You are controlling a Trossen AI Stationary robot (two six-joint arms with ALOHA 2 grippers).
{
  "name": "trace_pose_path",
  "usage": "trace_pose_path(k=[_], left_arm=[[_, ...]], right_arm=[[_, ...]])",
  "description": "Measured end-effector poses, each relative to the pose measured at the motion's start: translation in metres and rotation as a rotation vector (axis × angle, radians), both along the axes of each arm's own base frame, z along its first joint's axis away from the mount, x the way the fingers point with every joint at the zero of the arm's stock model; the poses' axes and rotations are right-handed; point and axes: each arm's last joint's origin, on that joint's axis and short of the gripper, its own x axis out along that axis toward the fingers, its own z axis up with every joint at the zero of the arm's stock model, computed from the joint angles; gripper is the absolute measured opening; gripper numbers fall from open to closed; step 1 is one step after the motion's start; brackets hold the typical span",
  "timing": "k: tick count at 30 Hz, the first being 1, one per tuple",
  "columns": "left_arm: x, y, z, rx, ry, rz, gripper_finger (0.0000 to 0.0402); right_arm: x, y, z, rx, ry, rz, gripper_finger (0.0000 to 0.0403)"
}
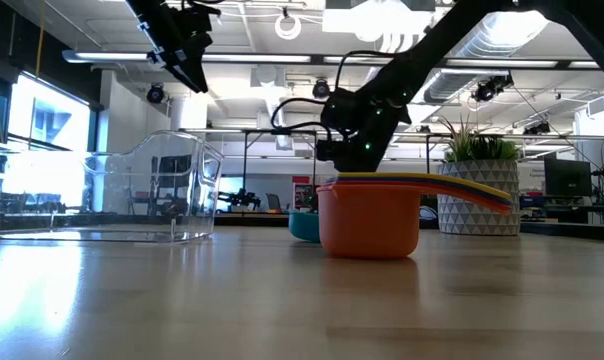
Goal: Nest measuring cups in basket
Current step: Stack the green measuring cup into the yellow stacked measuring cups
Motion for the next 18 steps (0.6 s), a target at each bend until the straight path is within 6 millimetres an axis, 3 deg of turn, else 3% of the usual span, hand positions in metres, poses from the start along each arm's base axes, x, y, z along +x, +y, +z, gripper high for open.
trace_pose_path(k=[8, 18], left_arm=[[0.0, 0.0, 0.0, -0.002, 0.001, -0.002, 0.0131], [0.0, 0.0, 0.0, -0.012, -0.006, -0.015, 0.0131]], right_arm=[[-0.002, 0.024, 0.026, 0.03, 0.008, -0.058, 0.0004], [0.002, 0.098, 0.063, 0.03, 0.027, -0.067, 0.0002]])
